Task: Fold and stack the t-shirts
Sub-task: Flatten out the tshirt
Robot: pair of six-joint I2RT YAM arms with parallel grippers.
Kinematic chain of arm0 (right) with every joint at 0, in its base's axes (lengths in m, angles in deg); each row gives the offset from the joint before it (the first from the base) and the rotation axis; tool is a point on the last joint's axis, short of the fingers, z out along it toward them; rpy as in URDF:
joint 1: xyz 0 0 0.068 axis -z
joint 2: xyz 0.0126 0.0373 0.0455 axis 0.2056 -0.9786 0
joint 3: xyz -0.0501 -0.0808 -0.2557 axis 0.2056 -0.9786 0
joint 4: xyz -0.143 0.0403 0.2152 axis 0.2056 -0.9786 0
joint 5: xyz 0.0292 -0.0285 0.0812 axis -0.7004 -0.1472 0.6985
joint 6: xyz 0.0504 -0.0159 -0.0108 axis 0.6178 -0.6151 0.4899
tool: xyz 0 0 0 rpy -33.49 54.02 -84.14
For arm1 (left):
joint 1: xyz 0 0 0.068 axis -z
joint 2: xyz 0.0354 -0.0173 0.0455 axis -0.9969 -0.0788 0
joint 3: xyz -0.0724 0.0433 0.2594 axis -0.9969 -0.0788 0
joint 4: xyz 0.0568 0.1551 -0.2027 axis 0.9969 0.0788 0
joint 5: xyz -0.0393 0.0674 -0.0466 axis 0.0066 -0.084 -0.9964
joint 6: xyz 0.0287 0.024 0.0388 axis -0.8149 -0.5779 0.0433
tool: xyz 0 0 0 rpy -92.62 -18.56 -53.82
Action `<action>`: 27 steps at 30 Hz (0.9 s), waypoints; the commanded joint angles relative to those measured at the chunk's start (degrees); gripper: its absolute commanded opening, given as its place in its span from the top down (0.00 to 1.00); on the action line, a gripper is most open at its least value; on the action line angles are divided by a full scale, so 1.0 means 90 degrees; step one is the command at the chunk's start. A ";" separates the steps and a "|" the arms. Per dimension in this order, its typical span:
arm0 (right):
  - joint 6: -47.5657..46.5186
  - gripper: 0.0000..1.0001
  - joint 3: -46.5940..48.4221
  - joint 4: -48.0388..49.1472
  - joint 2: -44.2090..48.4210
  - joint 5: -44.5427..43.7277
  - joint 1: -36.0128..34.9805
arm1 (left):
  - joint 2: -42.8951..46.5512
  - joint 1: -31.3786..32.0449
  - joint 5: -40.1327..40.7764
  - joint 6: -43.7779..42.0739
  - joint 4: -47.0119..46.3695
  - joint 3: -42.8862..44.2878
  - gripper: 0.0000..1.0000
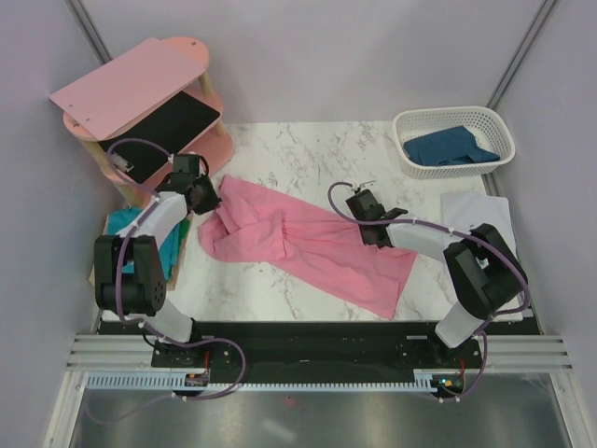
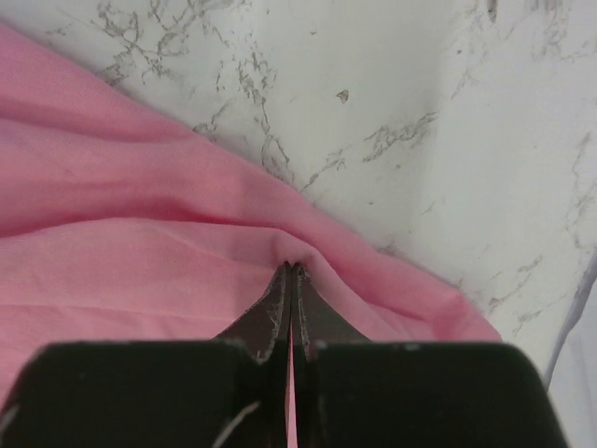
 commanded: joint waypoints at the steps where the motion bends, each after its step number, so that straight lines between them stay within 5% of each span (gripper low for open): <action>1: 0.0049 1.00 0.0171 -0.0134 0.0861 -0.0243 0.0021 | 0.1406 -0.0027 -0.0598 -0.0083 0.0000 0.0247 0.98; 8: -0.0019 1.00 0.0591 -0.0456 0.1887 -0.0263 0.0021 | 0.2169 -0.0027 -0.0853 -0.0386 0.1094 0.1515 0.98; 18: -0.0409 1.00 0.0904 -0.0652 0.3128 -0.0361 0.0021 | 0.3048 -0.0027 -0.0843 -0.0640 0.1846 0.2024 0.98; 23: -0.0468 1.00 0.0865 -0.0730 0.3207 -0.0283 0.0021 | 0.3234 -0.0027 -0.0843 -0.0709 0.2149 0.2172 0.98; 27: -0.0507 1.00 0.0777 -0.0759 0.2225 -0.0497 0.0031 | 0.3205 -0.0027 -0.0970 -0.0640 0.2150 0.1898 0.98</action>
